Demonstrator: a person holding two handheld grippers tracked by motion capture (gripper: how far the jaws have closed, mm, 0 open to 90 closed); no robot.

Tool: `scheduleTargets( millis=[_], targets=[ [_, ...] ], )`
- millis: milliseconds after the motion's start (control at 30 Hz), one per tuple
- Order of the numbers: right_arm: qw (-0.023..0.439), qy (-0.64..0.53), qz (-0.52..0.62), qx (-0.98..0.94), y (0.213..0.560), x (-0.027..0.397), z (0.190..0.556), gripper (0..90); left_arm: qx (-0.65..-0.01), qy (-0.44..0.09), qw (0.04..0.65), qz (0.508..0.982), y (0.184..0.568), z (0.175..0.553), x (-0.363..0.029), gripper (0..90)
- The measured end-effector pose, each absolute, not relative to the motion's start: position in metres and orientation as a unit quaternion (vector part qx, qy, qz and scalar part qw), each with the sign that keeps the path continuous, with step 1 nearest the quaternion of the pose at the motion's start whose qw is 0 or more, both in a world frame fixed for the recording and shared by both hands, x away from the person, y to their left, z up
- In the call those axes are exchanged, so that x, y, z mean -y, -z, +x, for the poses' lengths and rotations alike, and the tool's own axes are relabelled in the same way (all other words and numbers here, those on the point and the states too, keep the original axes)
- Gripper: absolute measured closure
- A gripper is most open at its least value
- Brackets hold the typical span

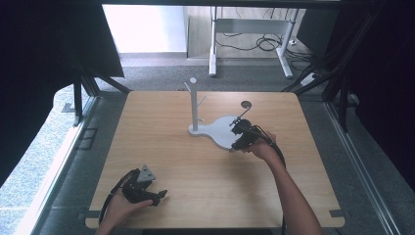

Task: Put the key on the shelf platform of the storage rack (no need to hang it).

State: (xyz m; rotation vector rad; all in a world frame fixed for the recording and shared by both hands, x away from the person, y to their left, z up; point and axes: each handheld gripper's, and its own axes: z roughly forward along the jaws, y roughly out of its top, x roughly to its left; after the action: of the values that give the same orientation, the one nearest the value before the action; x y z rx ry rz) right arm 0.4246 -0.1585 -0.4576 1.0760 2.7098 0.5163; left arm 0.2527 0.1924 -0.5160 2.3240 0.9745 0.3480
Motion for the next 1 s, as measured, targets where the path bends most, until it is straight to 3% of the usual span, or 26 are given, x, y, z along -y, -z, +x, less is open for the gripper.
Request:
scheduleTargets(
  millis=[400,1000],
  targets=[
    [0.088,-0.179,0.370,-0.908,0.457,0.164,0.428,67.2,-0.366,-0.131,0.295,0.873,0.517,0.253,-0.192,21.2],
    [0.105,-0.187,0.378,-0.901,0.427,0.164,0.451,67.2,-0.364,-0.130,0.293,0.874,0.517,0.253,-0.192,21.3]
  ],
)
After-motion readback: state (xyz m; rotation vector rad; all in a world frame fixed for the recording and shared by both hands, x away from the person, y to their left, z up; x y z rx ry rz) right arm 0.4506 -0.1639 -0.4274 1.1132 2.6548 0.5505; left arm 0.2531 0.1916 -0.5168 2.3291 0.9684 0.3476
